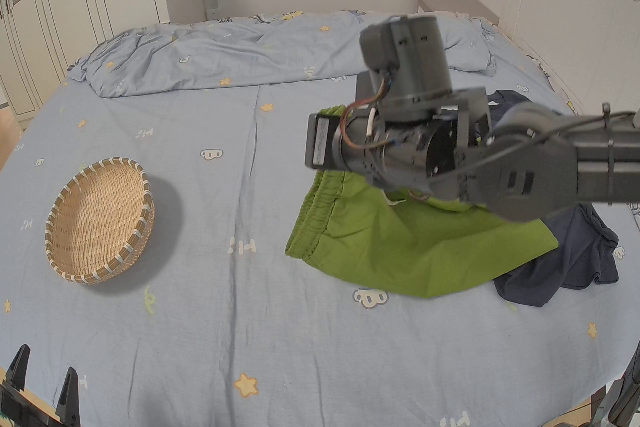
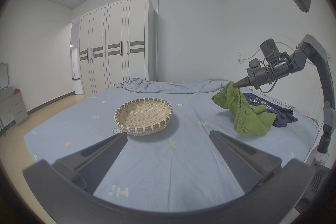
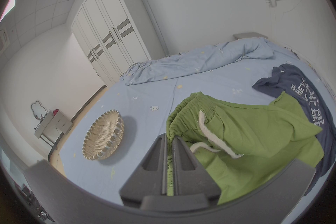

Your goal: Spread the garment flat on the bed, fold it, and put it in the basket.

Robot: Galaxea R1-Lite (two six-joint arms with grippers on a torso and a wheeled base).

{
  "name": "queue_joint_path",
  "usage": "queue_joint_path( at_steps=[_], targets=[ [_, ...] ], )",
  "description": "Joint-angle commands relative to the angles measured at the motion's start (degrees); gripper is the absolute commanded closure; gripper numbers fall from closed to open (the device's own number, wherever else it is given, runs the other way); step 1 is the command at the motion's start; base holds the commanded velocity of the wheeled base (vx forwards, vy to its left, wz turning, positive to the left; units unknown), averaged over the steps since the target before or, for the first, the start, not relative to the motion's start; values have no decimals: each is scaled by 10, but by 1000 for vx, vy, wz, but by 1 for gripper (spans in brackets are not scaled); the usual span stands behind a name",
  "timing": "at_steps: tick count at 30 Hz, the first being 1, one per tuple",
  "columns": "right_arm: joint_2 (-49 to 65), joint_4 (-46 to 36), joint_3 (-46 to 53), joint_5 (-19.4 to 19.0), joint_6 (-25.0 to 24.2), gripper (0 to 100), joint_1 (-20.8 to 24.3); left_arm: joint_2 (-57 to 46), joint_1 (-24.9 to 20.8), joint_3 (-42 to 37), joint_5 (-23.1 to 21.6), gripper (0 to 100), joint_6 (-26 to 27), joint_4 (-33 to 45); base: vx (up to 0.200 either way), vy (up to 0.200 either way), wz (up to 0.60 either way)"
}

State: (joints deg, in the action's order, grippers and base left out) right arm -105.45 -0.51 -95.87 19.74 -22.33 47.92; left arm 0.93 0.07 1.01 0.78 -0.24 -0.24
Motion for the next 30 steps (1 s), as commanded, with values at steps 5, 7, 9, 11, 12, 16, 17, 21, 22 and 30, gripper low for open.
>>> queue_joint_path(
  at_steps=[5, 7, 9, 11, 12, 16, 17, 21, 22, 30],
  targets=[
    [6, 90, 104, 33, -16, 100, 103, -9, 0, -9, 0, 0, 0, 0, 0, 0, 0],
    [7, 111, 139, 37, 11, 100, 106, -9, 0, -9, 0, 0, 0, 0, 0, 0, 0],
    [7, 172, 177, 38, 43, 100, 105, -9, 0, -9, 0, 0, 0, 0, 0, 0, 0],
    [6, 266, 221, 31, 82, 100, 102, -9, 0, -9, 0, 0, 0, 0, 0, 0, 0],
    [5, 318, 241, 25, 94, 100, 102, -9, 0, -9, 0, 0, 0, 0, 0, 0, 0],
    [4, 301, 226, 21, 68, 100, 107, -9, 0, -9, 0, 0, 0, 0, 0, 0, 0],
    [2, 284, 208, 21, 49, 100, 108, -9, 0, -9, 0, 0, 0, 0, 0, 0, 0],
    [-14, 183, 125, 21, -24, 100, 110, -9, 0, -9, 0, 0, 0, 0, 0, 0, 0],
    [-14, 165, 118, 20, -36, 100, 110, -9, 0, -9, 0, 0, 0, 0, 0, 0, 0],
    [-47, 148, 106, 5, -53, 100, 94, -9, 0, -9, 0, 0, 0, 0, 0, 0, 0]
  ],
)
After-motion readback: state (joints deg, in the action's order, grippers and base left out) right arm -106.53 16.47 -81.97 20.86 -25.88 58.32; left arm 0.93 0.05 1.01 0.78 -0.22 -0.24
